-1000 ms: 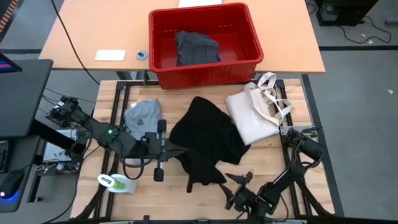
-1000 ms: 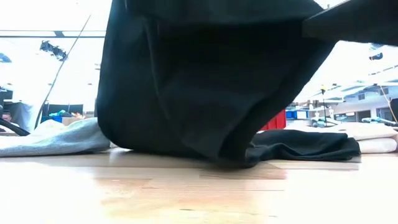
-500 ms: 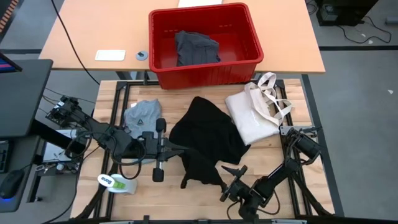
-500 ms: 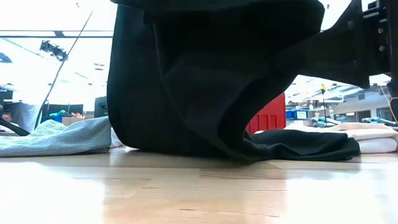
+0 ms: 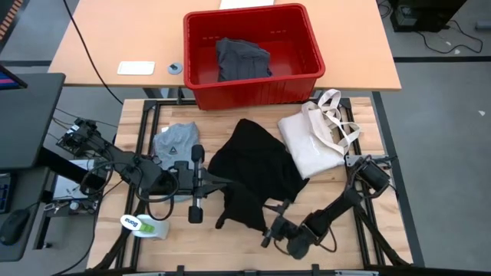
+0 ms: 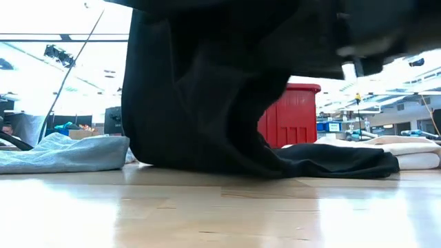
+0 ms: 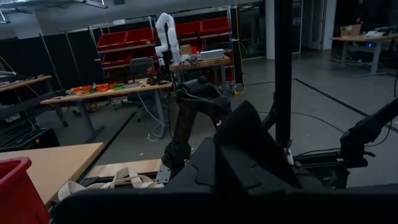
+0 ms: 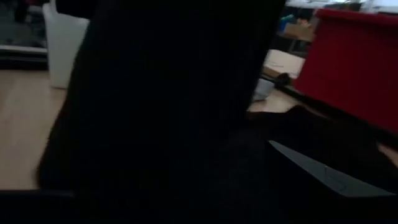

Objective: Fold Laundry from Bin
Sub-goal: Fold the black shirt

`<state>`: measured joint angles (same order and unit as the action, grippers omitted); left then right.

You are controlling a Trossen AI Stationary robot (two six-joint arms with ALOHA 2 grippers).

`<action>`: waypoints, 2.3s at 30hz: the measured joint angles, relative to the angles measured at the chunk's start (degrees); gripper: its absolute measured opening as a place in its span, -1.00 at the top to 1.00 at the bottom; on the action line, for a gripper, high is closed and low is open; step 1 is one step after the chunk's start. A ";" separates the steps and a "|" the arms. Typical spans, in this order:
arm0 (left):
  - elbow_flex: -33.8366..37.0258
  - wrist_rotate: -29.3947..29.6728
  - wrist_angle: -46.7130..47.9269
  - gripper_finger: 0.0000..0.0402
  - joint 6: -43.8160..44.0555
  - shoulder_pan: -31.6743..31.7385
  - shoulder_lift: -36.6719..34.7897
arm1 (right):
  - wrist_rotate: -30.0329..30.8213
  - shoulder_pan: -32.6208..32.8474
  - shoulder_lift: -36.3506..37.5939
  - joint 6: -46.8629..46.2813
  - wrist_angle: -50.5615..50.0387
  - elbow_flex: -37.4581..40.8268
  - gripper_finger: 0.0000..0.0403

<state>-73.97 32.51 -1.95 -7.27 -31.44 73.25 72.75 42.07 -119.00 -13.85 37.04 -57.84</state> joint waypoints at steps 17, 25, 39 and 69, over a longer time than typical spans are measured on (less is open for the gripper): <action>0.00 0.28 9.89 0.97 0.56 -1.32 -0.16 | -0.78 3.85 0.79 21.89 21.21 0.00 0.92; 0.00 -6.11 17.49 0.97 0.20 -10.29 -2.90 | -0.84 12.50 9.02 29.16 20.15 0.00 0.96; 1.29 -12.67 23.73 0.97 10.56 -18.43 1.73 | -31.97 13.40 19.58 -17.87 -27.72 -0.02 0.93; 1.25 -32.19 11.80 0.97 12.09 -18.16 28.21 | -66.65 8.16 20.76 -29.20 -33.83 -0.06 0.93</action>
<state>-72.73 0.32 9.85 4.82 -49.60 101.46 6.10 50.23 -98.24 -43.05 3.20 -57.90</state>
